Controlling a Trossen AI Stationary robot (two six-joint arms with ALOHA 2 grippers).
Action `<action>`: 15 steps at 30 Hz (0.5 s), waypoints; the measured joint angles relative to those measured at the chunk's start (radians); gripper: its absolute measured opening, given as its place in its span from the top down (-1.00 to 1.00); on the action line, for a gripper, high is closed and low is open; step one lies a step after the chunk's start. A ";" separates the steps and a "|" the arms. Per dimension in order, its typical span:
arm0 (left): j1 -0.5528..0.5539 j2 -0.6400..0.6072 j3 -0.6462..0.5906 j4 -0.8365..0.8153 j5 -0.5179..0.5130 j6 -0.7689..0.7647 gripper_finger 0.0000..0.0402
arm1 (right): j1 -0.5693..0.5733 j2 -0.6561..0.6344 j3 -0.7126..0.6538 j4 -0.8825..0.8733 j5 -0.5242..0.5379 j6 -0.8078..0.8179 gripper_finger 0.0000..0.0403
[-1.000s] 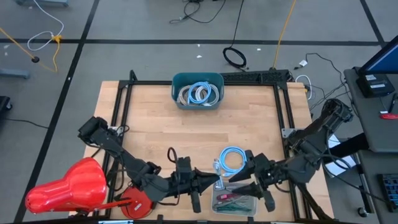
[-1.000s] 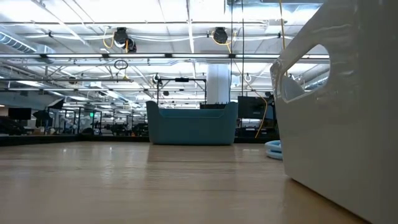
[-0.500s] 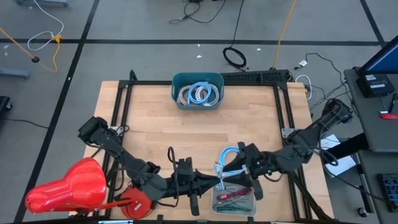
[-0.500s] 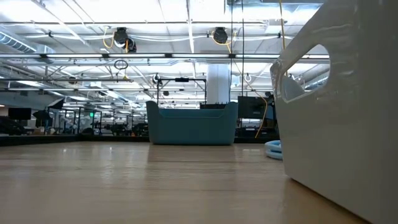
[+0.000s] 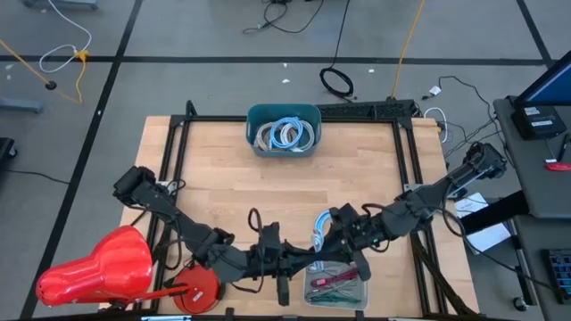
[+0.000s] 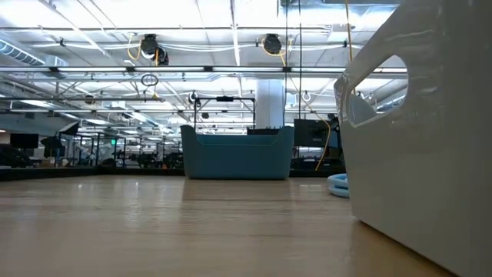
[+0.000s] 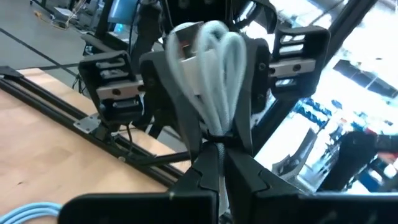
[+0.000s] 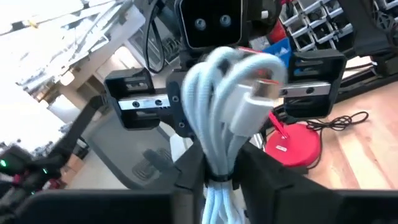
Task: Pick & Place USB Port
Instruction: Put the light blue charger cable into the gray bin
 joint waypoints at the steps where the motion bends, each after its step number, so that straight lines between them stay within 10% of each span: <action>1: -0.001 -0.003 0.000 -0.011 0.012 0.007 0.94 | 0.000 -0.002 0.000 -0.007 -0.001 -0.010 0.71; 11: -0.048 -0.095 0.003 -0.296 0.448 -0.274 0.69 | 0.014 -0.049 0.000 -0.116 0.007 -0.033 0.85; 15: -0.051 -0.099 0.002 -0.366 0.423 -0.342 0.69 | 0.019 -0.067 -0.001 -0.183 0.033 -0.030 0.85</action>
